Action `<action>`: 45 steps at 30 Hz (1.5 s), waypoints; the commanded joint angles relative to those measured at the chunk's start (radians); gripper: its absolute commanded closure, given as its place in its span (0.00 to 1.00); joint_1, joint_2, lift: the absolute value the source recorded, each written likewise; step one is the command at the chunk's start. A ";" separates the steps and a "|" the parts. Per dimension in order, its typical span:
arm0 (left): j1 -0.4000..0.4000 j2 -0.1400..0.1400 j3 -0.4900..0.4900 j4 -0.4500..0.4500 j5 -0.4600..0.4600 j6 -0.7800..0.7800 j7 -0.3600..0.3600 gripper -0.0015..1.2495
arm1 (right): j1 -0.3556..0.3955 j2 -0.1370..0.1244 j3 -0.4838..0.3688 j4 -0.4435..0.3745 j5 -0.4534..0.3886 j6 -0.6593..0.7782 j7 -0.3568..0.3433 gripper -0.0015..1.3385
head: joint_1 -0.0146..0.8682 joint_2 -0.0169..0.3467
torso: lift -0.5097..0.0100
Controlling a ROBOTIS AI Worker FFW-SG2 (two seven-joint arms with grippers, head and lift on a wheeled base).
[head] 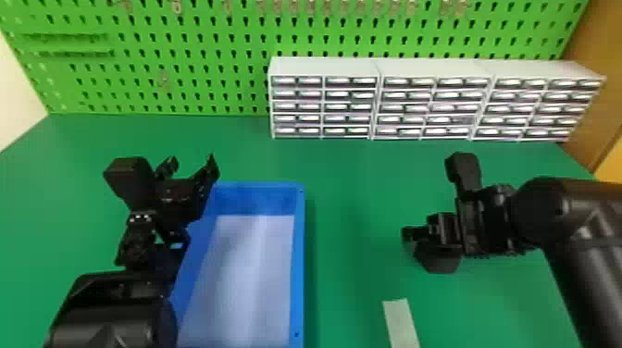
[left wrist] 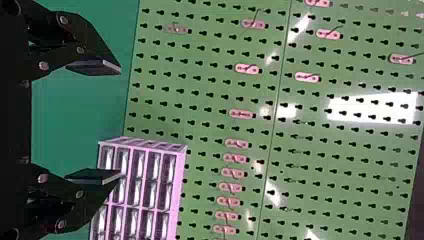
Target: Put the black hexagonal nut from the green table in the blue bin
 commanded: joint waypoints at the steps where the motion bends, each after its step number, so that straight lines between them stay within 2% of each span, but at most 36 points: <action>1: 0.000 -0.003 0.000 0.000 0.000 0.000 0.000 0.41 | 0.006 -0.001 -0.006 0.002 0.000 -0.002 0.000 0.29 | 0.79 0.19 | 0.79; 21: 0.000 -0.003 0.000 0.000 0.000 -0.008 0.000 0.41 | 0.025 -0.006 -0.003 0.021 0.002 -0.011 0.000 0.32 | 0.79 0.19 | 0.79; 24: 0.000 -0.003 0.000 0.000 0.000 -0.008 0.000 0.41 | 0.029 -0.006 -0.003 0.021 0.000 -0.020 0.000 0.38 | 0.79 0.19 | 0.79; 30: 0.000 -0.003 0.002 0.000 0.000 -0.009 0.001 0.41 | 0.040 -0.004 -0.015 0.022 -0.009 -0.037 0.000 0.59 | 0.79 0.19 | 0.79; 35: 0.002 -0.003 0.003 0.000 0.000 -0.012 0.003 0.41 | 0.041 -0.006 -0.020 0.024 -0.007 -0.037 0.000 0.81 | 0.79 0.19 | 0.79; 45: 0.006 -0.003 0.008 0.000 0.000 -0.018 0.005 0.41 | 0.052 -0.001 -0.024 0.019 -0.004 -0.048 0.000 0.84 | 0.79 0.19 | 0.79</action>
